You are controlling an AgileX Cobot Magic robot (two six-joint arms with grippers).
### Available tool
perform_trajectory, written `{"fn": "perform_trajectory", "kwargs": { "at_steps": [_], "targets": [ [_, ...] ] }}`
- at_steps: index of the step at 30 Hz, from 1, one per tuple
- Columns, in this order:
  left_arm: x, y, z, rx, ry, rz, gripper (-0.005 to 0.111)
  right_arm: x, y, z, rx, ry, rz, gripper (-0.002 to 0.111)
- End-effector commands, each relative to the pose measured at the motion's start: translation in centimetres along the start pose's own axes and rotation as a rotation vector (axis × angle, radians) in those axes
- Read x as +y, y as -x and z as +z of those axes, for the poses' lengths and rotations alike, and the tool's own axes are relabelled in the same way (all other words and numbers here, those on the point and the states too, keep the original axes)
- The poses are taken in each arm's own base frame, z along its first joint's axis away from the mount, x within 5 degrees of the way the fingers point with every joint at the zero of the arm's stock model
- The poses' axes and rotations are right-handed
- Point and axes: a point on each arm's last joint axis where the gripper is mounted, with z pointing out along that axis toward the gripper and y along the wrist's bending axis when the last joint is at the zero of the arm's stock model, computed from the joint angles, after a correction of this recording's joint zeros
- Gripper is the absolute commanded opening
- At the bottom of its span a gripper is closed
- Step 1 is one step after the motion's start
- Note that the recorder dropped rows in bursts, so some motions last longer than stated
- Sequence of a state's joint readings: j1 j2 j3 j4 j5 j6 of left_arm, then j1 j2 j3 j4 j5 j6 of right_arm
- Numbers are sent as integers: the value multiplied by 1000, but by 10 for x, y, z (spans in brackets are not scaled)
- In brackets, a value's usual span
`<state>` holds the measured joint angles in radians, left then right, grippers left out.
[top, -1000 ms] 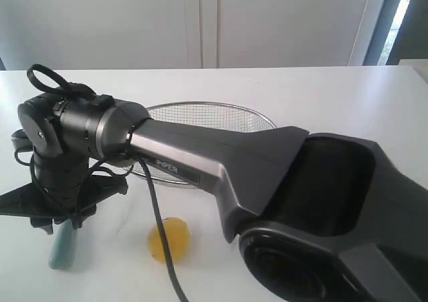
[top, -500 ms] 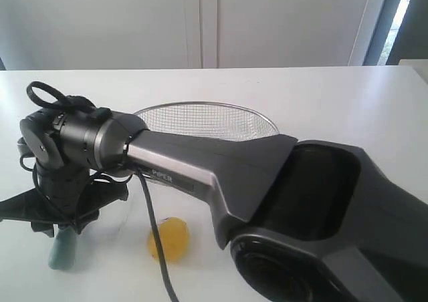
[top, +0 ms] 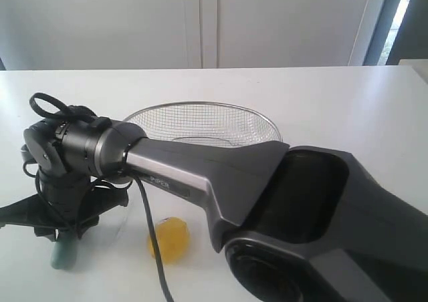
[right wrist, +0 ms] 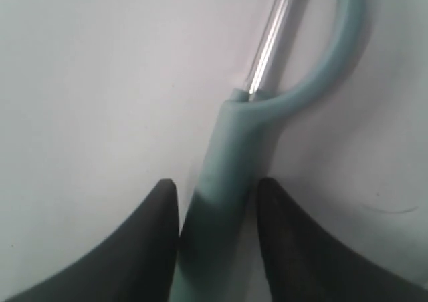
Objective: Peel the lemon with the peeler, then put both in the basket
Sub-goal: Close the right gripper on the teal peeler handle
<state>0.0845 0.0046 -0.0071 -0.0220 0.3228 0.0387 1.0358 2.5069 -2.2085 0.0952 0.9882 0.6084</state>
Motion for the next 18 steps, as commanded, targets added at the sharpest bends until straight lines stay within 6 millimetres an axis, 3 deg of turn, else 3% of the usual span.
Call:
{"fn": "perform_trajectory", "kwargs": {
  "at_steps": [1,5,10,18],
  "targets": [
    [-1,-3,1,14,-3,-5,0,-2,-4,6,38,-25,5,24],
    [-1,-3,1,14,-3,-5,0,-2,-3,6,28,-20,4,1],
    [-1,-3,1,14,-3,-5,0,-3,-3,5,20,-31,-31,0],
    [-1,-3,1,14,-3,-5,0,3,3,-15,-22,-3,-36,0]
  ]
}}
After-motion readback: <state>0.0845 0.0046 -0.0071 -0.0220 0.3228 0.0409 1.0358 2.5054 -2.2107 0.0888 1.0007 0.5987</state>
